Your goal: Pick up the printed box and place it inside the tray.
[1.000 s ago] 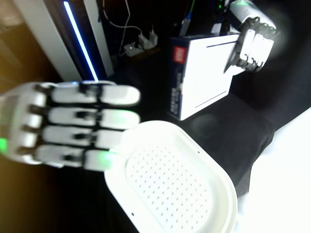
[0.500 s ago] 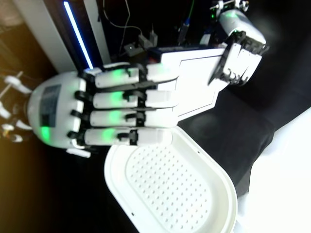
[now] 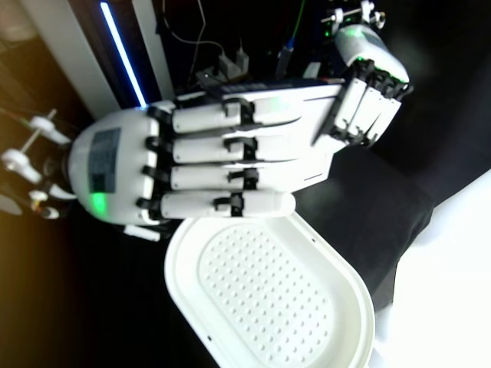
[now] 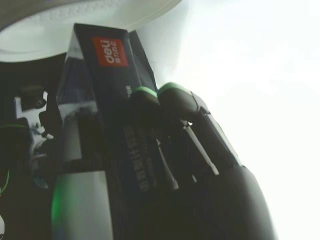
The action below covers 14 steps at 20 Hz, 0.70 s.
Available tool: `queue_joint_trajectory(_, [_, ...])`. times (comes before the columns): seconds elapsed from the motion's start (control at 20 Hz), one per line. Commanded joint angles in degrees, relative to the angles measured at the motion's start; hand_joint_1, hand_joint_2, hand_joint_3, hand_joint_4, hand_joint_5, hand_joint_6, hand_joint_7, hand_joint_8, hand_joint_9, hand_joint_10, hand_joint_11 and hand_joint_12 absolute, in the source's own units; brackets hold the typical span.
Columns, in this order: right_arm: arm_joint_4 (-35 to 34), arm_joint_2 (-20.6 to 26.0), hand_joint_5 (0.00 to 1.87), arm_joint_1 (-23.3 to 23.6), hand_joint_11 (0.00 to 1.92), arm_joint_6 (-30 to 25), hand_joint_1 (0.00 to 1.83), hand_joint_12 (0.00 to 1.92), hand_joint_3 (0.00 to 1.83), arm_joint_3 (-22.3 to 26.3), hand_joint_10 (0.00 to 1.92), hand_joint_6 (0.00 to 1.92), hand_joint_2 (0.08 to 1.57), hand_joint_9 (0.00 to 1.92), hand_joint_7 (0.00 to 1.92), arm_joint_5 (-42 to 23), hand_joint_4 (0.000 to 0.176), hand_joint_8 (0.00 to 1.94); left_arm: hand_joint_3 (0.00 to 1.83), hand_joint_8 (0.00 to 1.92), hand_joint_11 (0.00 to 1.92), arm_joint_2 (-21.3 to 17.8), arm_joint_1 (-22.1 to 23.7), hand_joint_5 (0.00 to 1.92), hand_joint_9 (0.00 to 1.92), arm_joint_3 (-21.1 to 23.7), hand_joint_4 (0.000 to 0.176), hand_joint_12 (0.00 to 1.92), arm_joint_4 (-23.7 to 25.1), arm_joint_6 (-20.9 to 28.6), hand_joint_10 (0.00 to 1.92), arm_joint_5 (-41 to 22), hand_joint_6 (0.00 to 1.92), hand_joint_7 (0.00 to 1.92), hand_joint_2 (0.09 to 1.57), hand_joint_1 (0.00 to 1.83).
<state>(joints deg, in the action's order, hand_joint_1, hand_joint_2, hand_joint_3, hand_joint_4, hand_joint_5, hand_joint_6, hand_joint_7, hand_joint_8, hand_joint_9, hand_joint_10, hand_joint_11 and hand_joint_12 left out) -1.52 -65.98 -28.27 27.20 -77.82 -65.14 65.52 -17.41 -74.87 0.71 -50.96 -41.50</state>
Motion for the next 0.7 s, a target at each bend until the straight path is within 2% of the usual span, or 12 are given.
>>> queue_joint_trajectory(0.0, [-1.12, 0.04, 0.00, 0.96, 0.00, -0.26, 0.62, 1.33, 0.01, -0.19, 0.02, 0.00, 0.74, 0.22, 0.10, -6.59, 0.000, 0.00, 0.00, 1.10, 1.17, -0.16, 1.10, 0.95, 1.36, -0.18, 0.000, 1.39, -0.68, 0.68, 0.96, -8.42, 0.76, 1.08, 1.11, 1.28])
queue_joint_trajectory(0.05, [-1.12, -0.13, 0.00, 0.96, 0.00, -0.26, 0.62, 1.33, 0.01, -0.24, 0.02, 0.00, 0.74, 0.22, 0.10, -6.59, 0.000, 0.00, 0.00, 1.10, 1.17, 0.04, 1.20, 0.95, 1.36, -0.18, 0.000, 1.39, -0.66, 1.03, 0.96, -8.95, 0.76, 1.08, 1.11, 1.28])
queue_joint_trajectory(0.1, [-1.12, -0.30, 0.01, 0.96, 0.00, -0.26, 0.64, 1.49, 0.01, -0.30, 0.04, 0.00, 0.74, 0.28, 0.14, -6.59, 0.000, 0.01, 0.00, 1.15, 1.16, 0.20, 1.31, 0.88, 1.31, -0.14, 0.000, 1.42, -0.62, 1.32, 1.04, -9.50, 0.87, 1.04, 1.13, 1.27])
queue_joint_trajectory(0.15, [-1.12, -0.47, 0.01, 0.96, 0.00, -0.26, 0.64, 1.49, 0.01, -0.39, 0.04, 0.00, 0.74, 0.28, 0.14, -6.59, 0.000, 0.01, 0.00, 1.15, 1.16, 0.44, 1.45, 0.88, 1.31, -0.12, 0.000, 1.42, -0.64, 1.78, 1.04, -10.09, 0.87, 1.04, 1.13, 1.27])
queue_joint_trajectory(0.2, [-1.13, -0.65, 0.07, 0.96, 0.00, -0.26, 0.68, 1.59, 0.00, -0.49, 0.05, 0.02, 0.69, 0.30, 0.17, -6.59, 0.000, 0.01, 0.00, 1.17, 1.08, 0.69, 1.58, 0.96, 1.20, -0.27, 0.000, 1.53, -0.63, 2.48, 1.13, -10.66, 0.77, 1.04, 1.11, 1.27])
queue_joint_trajectory(0.3, [-1.13, -0.82, 0.14, 0.96, 0.00, -0.26, 0.71, 1.62, 0.00, -0.67, 0.05, 0.02, 0.68, 0.34, 0.23, -6.59, 0.000, 0.02, 0.00, 1.16, 1.03, 0.91, 1.83, 1.00, 1.13, -0.12, 0.000, 1.58, -0.53, 2.85, 1.17, -11.63, 0.71, 1.05, 1.10, 1.27])
queue_joint_trajectory(0.35, [-1.13, -0.82, 0.58, 0.96, 0.56, -0.26, 0.89, 1.23, 0.01, -0.69, 0.16, 0.04, 0.83, 0.80, 0.74, -6.60, 0.000, 0.06, 0.00, 1.13, 1.08, 0.91, 1.88, 1.06, 1.16, 0.07, 0.000, 1.57, -0.22, 2.85, 1.17, -11.81, 0.61, 1.06, 1.09, 1.28])
queue_joint_trajectory(0.4, [-1.13, -0.82, 0.99, 0.96, 1.00, -0.26, 1.22, 1.11, 0.01, -0.77, 0.29, 0.48, 0.98, 1.29, 1.24, -6.60, 0.000, 0.40, 0.00, 1.12, 1.11, 0.94, 1.88, 1.04, 1.17, 0.17, 0.000, 1.54, -0.12, 2.85, 1.16, -11.96, 0.63, 1.07, 1.09, 1.28])
queue_joint_trajectory(0.45, [-1.13, -0.82, 1.14, 0.96, 1.16, -0.26, 1.20, 1.12, 0.00, -0.81, 0.35, 0.60, 1.02, 1.47, 1.40, -6.60, 0.000, 0.28, 0.00, 1.11, 1.11, 1.05, 1.87, 1.05, 1.18, 0.23, 0.000, 1.52, -0.02, 2.85, 1.14, -12.08, 0.63, 1.08, 1.08, 1.28])
queue_joint_trajectory(0.55, [-1.06, -0.81, 1.18, 0.96, 1.14, -0.26, 1.19, 1.40, 0.00, -0.85, 0.74, 0.64, 1.03, 1.38, 1.49, -6.61, 0.000, 0.14, 0.00, 1.12, 1.10, 1.34, 1.85, 1.03, 1.18, 0.29, 0.000, 1.55, 0.43, 2.85, 1.16, -12.21, 0.65, 1.07, 1.09, 1.28])
queue_joint_trajectory(0.65, [-1.06, -0.81, 1.14, 0.96, 1.12, -0.26, 1.18, 1.48, 0.00, -0.87, 0.91, 0.72, 1.04, 1.29, 1.49, -6.61, 0.000, 0.11, 0.00, 1.03, 1.13, 1.39, 1.82, 1.05, 1.21, 0.38, 0.000, 1.41, 0.63, 2.85, 1.02, -12.12, 0.65, 1.11, 1.07, 1.29])
